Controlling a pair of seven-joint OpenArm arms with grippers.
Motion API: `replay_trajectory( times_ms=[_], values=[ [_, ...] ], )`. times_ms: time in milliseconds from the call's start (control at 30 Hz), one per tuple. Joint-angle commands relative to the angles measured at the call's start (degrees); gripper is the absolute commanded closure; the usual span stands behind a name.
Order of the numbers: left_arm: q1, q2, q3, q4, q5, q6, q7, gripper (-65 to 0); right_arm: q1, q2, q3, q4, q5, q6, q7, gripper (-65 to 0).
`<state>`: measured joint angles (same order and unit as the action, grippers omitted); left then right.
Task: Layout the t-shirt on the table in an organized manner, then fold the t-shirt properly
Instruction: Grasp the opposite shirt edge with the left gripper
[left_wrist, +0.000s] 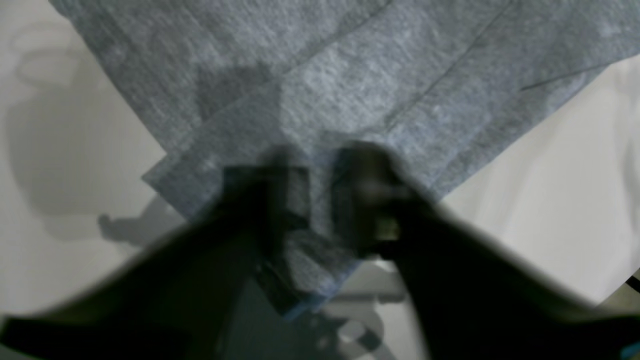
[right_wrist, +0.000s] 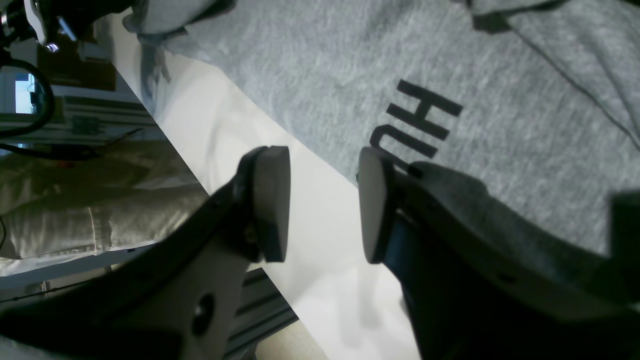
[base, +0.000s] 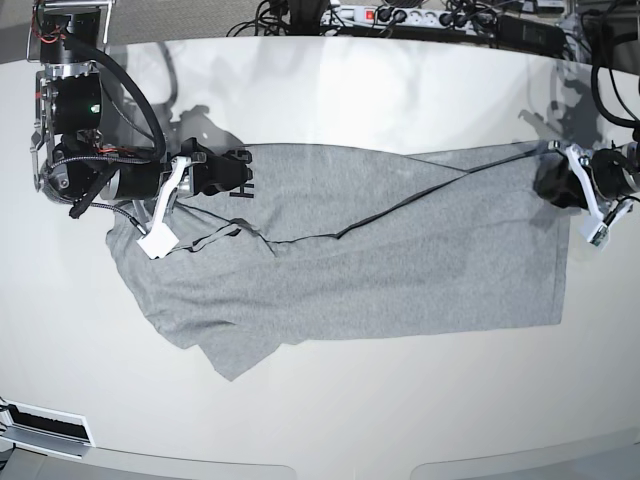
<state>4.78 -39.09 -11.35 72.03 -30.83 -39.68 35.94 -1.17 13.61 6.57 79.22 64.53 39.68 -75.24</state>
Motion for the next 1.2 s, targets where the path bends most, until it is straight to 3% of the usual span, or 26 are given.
replay_trajectory(
  times_ms=[0, 67, 400, 800, 867, 933, 967, 1067, 1100, 1167],
  values=[
    [-0.7, -1.2, -0.7, 0.6, -0.7, -0.3, -1.0, -29.5, 0.8, 0.5, 0.2, 1.0, 1.3, 0.3, 0.4, -23.7],
    [-0.7, -0.7, -0.7, 0.6, -0.7, -0.3, -1.0, -28.3, 0.9, 0.5, 0.2, 1.0, 1.3, 0.3, 0.4, -23.7],
    [-0.7, 1.2, -0.7, 0.6, 2.4, 0.3, -1.1, 0.0, 0.8, 0.5, 0.2, 1.0, 1.3, 0.3, 0.4, -23.7],
    [-1.0, -3.2, -0.8, 6.8, 0.6, 6.1, 1.6, 0.0, 0.9, 0.6, 0.2, 1.0, 1.3, 0.3, 0.4, -23.7],
    [-1.0, -3.0, -0.8, 6.8, 0.4, 5.3, 1.6, 0.0, 0.9, 0.5, 0.2, 1.0, 1.3, 0.3, 0.4, -23.7],
    [-0.3, -2.4, -0.8, 6.8, 0.3, 1.7, 1.7, 0.0, 0.9, 0.5, 0.2, 1.0, 1.3, 0.3, 0.4, -23.7],
    [0.0, -2.0, -0.8, 6.8, 0.4, -0.3, 2.0, -0.3, 0.9, 0.5, 0.2, 1.0, 1.3, 0.3, 0.4, -23.7],
    [1.2, -0.9, -0.7, 6.2, 0.4, -0.3, 1.3, -24.6, 0.9, 0.5, 0.2, 1.0, 1.3, 0.3, 0.4, -23.7],
    [1.4, -0.4, -0.7, 5.7, 0.5, -0.3, 0.7, -29.5, 0.8, 0.5, 0.2, 1.0, 1.3, 0.3, 0.4, -23.7],
    [1.4, 0.9, -0.7, 4.1, 2.1, -0.3, -0.3, -29.8, 0.8, 0.5, 0.2, 1.0, 1.3, 0.3, 0.4, -23.7]
  ],
)
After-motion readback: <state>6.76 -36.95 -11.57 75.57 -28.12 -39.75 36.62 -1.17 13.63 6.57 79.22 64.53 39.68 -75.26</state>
